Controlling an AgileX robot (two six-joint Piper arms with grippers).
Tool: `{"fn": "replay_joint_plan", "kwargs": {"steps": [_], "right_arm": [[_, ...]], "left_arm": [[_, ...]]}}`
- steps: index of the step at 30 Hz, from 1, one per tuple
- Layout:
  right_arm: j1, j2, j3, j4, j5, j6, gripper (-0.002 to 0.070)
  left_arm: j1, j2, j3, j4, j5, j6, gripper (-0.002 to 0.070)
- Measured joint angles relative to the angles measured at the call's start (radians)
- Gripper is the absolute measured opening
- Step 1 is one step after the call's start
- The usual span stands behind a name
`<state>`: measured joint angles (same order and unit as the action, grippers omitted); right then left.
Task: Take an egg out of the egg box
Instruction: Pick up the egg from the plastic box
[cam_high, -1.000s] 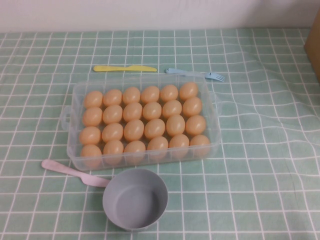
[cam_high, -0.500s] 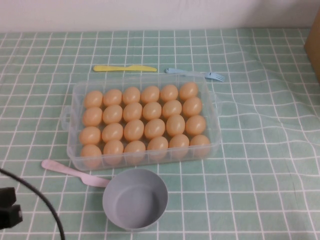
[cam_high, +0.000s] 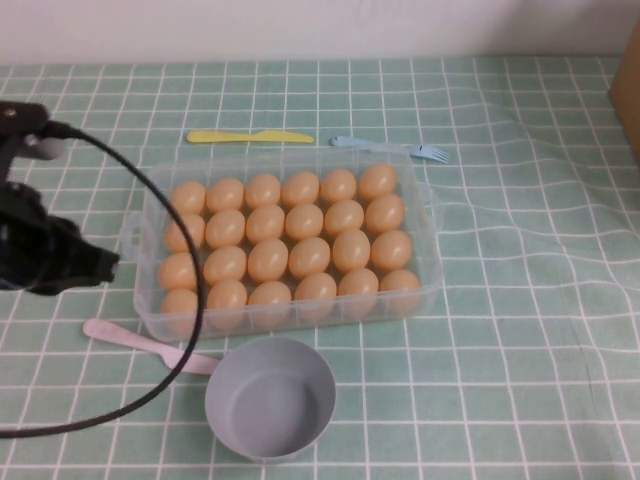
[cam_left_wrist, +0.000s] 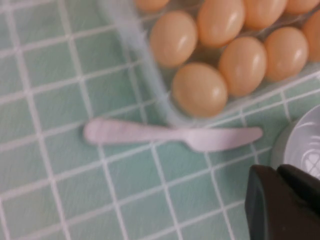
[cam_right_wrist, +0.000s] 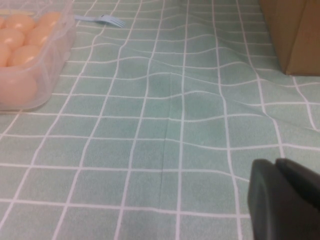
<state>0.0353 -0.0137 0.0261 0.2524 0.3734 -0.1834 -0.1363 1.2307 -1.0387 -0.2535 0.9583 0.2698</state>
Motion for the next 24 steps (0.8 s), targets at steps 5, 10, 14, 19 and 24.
{"fn": "replay_joint_plan", "kwargs": {"steps": [5, 10, 14, 19, 24], "right_arm": [[0.000, 0.000, 0.000, 0.000, 0.000, 0.000, -0.0017], [0.000, 0.000, 0.000, 0.000, 0.000, 0.000, -0.0017], [0.000, 0.000, 0.000, 0.000, 0.000, 0.000, -0.0017], [0.000, 0.000, 0.000, 0.000, 0.000, 0.000, -0.0017], [0.000, 0.000, 0.000, 0.000, 0.000, 0.000, -0.0017]], "left_arm": [[-0.129, 0.142, -0.147, 0.055, 0.037, -0.038, -0.0003], [-0.221, 0.283, -0.289, 0.103, 0.123, -0.052, -0.0003], [-0.271, 0.365, -0.385, 0.174, 0.190, -0.088, -0.0003], [-0.302, 0.459, -0.452, 0.262, 0.255, -0.130, -0.0003], [-0.304, 0.509, -0.456, 0.303, 0.261, -0.142, -0.0003]]}}
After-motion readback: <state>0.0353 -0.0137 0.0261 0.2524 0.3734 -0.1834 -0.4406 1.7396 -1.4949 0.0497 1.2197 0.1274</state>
